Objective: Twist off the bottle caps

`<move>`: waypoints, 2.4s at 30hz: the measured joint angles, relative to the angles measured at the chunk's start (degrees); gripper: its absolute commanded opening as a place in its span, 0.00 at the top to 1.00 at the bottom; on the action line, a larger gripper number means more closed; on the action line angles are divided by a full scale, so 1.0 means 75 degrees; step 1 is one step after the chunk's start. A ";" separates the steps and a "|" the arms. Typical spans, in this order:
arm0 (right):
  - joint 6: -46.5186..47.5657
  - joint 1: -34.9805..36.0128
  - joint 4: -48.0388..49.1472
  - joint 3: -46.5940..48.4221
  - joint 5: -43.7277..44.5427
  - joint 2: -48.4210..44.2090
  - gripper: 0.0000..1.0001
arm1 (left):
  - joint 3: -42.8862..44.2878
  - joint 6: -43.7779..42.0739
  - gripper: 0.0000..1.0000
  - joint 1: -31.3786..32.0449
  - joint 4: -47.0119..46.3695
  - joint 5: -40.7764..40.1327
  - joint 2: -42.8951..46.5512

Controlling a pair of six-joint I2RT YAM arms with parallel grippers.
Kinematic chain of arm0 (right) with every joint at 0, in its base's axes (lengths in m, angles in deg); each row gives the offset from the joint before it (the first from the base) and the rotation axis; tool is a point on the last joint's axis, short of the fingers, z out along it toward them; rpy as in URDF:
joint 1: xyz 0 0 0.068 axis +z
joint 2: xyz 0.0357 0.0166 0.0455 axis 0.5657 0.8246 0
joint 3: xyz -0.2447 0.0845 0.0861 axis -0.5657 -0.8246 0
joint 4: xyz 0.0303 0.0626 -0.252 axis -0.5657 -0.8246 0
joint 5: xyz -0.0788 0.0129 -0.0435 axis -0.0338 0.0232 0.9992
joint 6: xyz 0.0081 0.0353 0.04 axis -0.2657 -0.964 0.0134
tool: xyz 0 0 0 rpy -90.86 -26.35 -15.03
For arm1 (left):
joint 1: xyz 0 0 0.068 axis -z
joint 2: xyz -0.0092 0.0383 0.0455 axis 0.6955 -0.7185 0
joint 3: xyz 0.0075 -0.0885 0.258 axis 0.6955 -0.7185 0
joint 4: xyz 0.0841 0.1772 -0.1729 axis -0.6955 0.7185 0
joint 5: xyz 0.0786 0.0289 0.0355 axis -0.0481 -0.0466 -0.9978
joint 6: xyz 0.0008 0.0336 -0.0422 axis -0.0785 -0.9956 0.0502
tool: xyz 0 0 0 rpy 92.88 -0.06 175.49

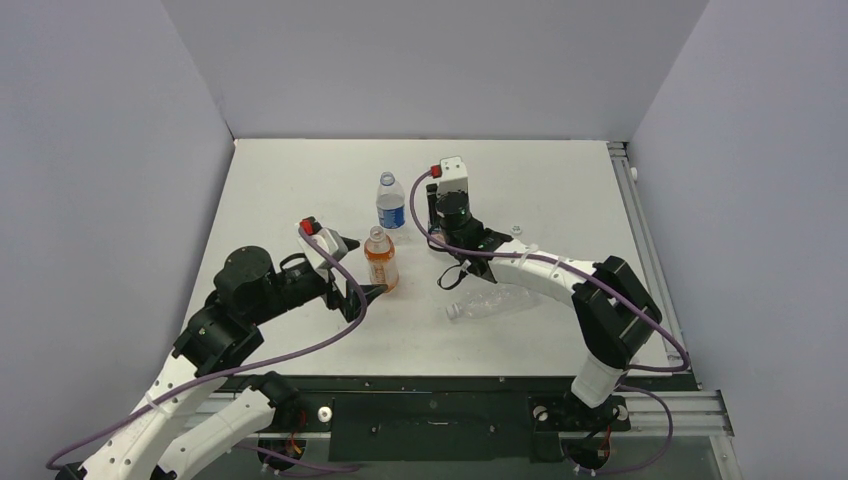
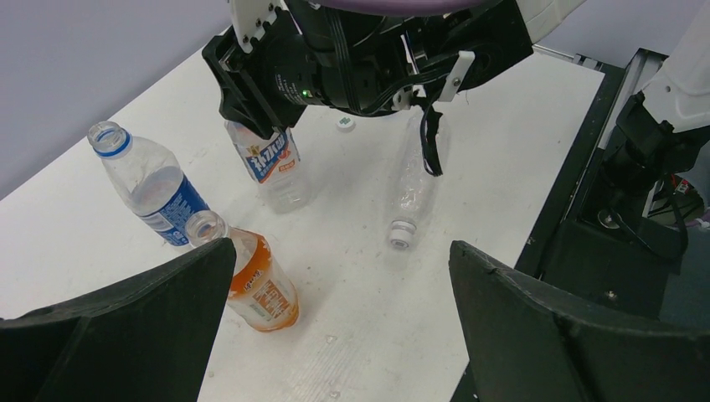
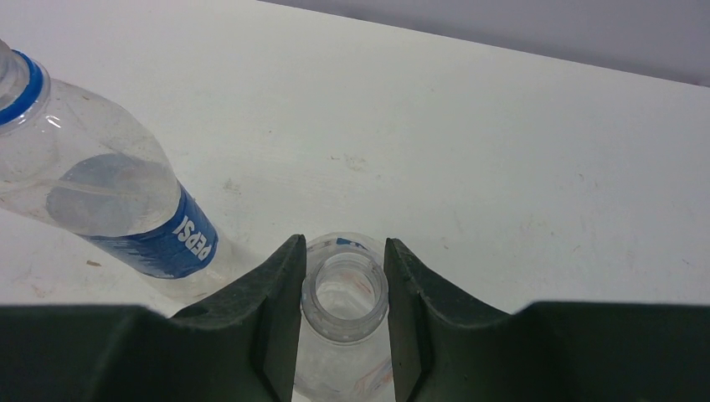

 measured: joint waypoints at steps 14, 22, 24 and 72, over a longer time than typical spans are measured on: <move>-0.0318 0.0044 0.0149 -0.0178 0.0166 -0.0017 0.37 | 0.0064 0.0009 0.03 -0.0006 -0.0009 0.0085 0.0000; -0.0318 0.0047 -0.0219 -0.0178 0.0140 -0.0629 0.21 | 0.0064 0.0009 0.03 -0.0006 -0.0064 0.0137 0.0003; -0.0315 0.0047 -0.0338 -0.0178 0.0134 -0.0868 0.20 | 0.0064 0.0012 0.03 -0.0006 -0.0064 0.0137 0.0006; -0.3523 -0.1894 -0.6598 -0.2754 -0.0941 -0.3008 0.32 | 0.0472 0.0277 0.03 -0.0006 -0.0391 0.0571 -0.0020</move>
